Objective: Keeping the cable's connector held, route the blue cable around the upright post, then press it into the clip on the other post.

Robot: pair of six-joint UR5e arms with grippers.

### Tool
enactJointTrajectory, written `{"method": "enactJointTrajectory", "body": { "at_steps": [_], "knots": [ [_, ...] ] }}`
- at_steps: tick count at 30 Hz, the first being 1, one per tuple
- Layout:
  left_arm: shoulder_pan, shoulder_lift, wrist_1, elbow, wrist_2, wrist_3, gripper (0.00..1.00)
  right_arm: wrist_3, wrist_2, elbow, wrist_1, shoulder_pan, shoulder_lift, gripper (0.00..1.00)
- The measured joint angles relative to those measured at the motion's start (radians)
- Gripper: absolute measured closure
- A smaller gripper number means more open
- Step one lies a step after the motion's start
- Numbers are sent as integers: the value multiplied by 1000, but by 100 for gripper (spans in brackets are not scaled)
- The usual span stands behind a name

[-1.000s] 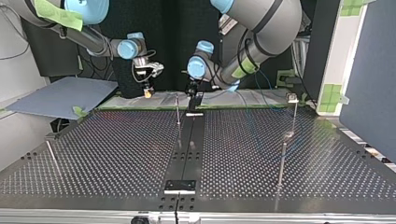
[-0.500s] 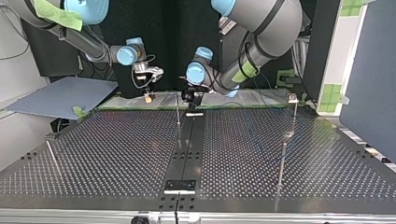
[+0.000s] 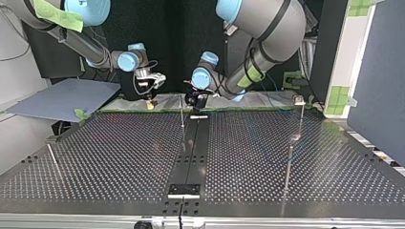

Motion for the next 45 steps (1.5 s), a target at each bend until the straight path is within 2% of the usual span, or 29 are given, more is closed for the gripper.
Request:
{"method": "enactJointTrajectory", "body": {
  "at_steps": [6,17,28,36,45],
  "knots": [
    [7,-10,0,7,6,-7,99,-5,-1,-4,-3,-4,1,100],
    [15,-12,8,8,13,-19,99,0,-5,-17,-3,-10,5,100],
    [33,-11,51,8,25,-77,99,2,-7,-50,15,-12,11,100],
    [47,-12,58,9,19,-88,99,-10,-3,-98,66,-19,37,100],
    [52,-12,58,16,-3,-79,99,-11,-4,-141,84,-30,43,100]
  ]
}}
